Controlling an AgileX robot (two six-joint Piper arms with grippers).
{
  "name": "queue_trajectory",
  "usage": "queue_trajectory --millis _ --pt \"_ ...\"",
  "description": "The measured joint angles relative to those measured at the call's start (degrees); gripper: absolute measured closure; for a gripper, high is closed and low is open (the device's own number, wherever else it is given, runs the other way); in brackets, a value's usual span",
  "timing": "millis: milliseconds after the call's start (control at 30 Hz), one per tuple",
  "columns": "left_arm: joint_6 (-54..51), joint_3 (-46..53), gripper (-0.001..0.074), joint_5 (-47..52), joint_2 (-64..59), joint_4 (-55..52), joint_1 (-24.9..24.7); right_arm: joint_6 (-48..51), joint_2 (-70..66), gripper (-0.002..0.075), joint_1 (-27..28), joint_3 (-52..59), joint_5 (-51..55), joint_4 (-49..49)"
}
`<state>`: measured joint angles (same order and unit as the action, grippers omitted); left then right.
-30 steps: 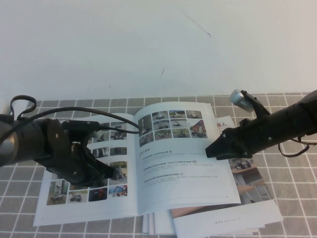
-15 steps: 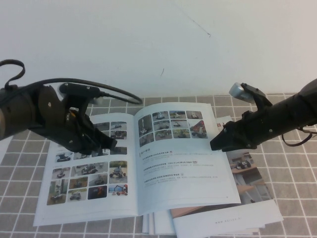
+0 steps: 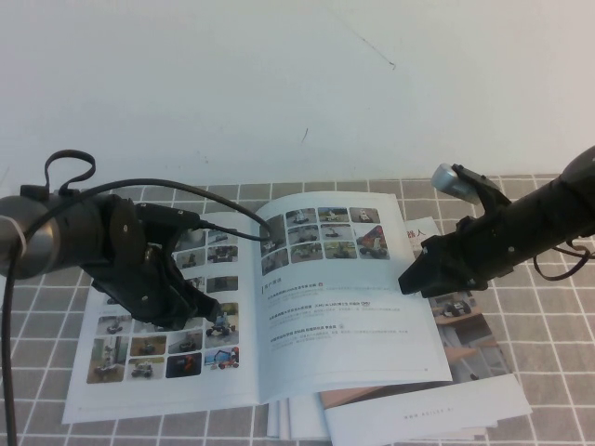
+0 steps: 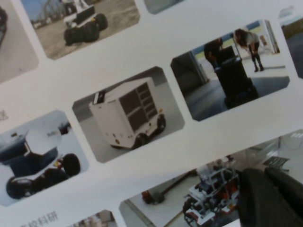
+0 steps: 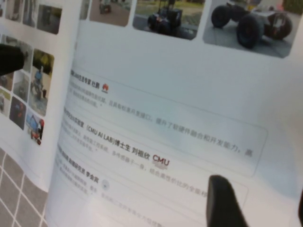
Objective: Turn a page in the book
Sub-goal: Open the closed book
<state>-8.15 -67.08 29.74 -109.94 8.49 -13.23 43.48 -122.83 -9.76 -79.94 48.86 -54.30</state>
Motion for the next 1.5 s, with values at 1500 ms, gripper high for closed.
queue_trajectory --millis 1500 --pt "0.0 0.0 0.0739 0.0 0.0 0.0 0.0 2.4 -5.5 0.0390 0.0 -10.3 17.6 -21.5"
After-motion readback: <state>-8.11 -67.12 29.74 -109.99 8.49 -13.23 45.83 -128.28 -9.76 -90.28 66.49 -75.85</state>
